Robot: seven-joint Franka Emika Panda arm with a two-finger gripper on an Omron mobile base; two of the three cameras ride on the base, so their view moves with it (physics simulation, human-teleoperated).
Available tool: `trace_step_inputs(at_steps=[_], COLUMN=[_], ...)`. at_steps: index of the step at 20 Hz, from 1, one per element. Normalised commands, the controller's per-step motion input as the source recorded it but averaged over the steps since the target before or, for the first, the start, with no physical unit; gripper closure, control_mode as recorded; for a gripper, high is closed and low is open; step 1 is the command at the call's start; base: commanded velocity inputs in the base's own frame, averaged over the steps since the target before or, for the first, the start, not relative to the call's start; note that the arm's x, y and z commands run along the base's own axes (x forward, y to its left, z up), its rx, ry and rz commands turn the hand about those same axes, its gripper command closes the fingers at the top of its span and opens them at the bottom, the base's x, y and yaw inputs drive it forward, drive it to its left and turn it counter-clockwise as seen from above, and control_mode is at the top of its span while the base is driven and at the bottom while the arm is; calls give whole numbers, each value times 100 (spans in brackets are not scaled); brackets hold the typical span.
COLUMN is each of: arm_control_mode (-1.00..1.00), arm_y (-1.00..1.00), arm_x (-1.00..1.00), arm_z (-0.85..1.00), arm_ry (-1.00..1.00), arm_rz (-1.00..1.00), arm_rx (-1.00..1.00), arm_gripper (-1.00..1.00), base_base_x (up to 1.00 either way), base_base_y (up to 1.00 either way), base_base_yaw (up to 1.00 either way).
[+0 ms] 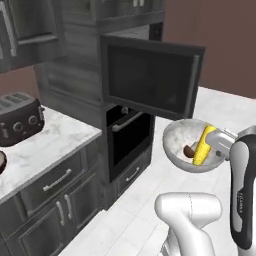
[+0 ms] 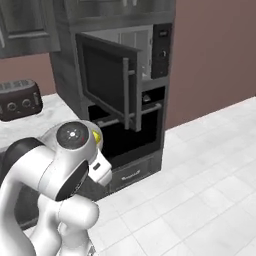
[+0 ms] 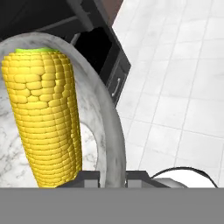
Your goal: Place the bowl containing the mushroom and corn in the microwave. Close the microwave door and press the start button to microwave the meal.
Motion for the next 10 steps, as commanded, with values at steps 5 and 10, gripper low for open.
trace_step_inputs(at_steps=[5, 10], arm_control_mode=[100, 100], arm_y=[0, 0], arm_x=[0, 0], arm_z=[0, 0], arm_ry=[0, 0], arm_rz=[0, 0], arm_rx=[0, 0], arm_gripper=[100, 100], base_base_x=[39, 79], base_base_y=[-56, -42], base_base_yaw=[-43, -30])
